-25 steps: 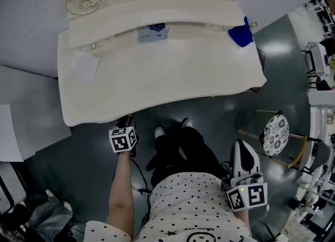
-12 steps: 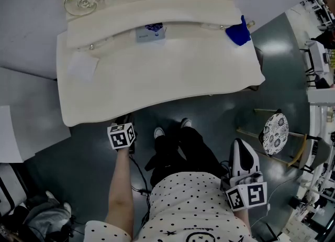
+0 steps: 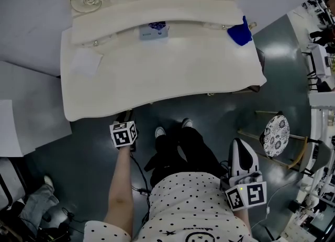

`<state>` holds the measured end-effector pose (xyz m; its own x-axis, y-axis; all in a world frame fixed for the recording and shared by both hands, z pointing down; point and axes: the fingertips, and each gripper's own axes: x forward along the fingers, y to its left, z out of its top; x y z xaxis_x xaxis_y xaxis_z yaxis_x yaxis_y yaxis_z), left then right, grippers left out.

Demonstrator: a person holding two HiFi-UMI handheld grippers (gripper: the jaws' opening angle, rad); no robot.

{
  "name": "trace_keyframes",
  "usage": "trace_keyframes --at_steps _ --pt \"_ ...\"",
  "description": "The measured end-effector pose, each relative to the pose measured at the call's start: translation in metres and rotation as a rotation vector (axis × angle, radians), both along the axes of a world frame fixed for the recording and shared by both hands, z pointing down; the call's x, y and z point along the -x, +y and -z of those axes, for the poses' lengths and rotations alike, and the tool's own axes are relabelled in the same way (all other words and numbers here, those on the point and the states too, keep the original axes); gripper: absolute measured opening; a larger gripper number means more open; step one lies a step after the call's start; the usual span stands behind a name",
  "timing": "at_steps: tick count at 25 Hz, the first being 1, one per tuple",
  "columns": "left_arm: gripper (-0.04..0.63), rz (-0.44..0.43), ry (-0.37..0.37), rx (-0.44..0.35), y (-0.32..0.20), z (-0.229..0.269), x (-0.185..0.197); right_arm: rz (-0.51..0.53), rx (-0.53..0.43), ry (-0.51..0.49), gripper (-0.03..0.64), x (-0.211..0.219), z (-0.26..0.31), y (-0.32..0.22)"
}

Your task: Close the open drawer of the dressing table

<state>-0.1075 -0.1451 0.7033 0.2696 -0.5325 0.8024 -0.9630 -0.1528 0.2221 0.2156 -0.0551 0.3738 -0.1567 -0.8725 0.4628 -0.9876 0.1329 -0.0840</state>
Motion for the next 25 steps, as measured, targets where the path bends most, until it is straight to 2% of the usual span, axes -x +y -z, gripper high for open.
trace_keyframes --at_steps 4,5,7,9,13,17,22,25 --pt "0.149 -0.001 0.003 -0.04 0.006 0.017 0.0 0.019 -0.005 -0.013 0.008 0.004 -0.001 0.003" --pt "0.13 -0.003 -0.003 -0.059 0.007 0.023 0.001 0.025 -0.007 -0.016 0.008 0.004 -0.001 0.003" --pt "0.046 -0.004 -0.022 -0.102 0.008 0.039 0.003 0.036 -0.01 -0.024 0.008 0.007 -0.001 0.006" --pt "0.012 -0.005 -0.031 -0.142 0.011 0.055 0.002 0.05 -0.015 -0.032 0.008 0.009 0.0 0.008" --pt "0.011 0.015 -0.035 -0.229 0.013 0.089 0.001 0.08 -0.034 -0.051 0.008 0.014 0.002 0.009" --pt "0.01 0.033 -0.034 -0.38 0.012 0.15 0.003 0.117 -0.061 -0.074 0.008 0.023 0.003 0.007" --pt "0.009 -0.016 -0.092 -0.596 0.026 0.246 0.0 0.157 -0.115 -0.11 0.008 0.035 0.014 0.004" --pt "0.009 -0.011 -0.1 -0.716 0.039 0.304 -0.002 0.182 -0.153 -0.135 0.008 0.041 0.023 0.0"
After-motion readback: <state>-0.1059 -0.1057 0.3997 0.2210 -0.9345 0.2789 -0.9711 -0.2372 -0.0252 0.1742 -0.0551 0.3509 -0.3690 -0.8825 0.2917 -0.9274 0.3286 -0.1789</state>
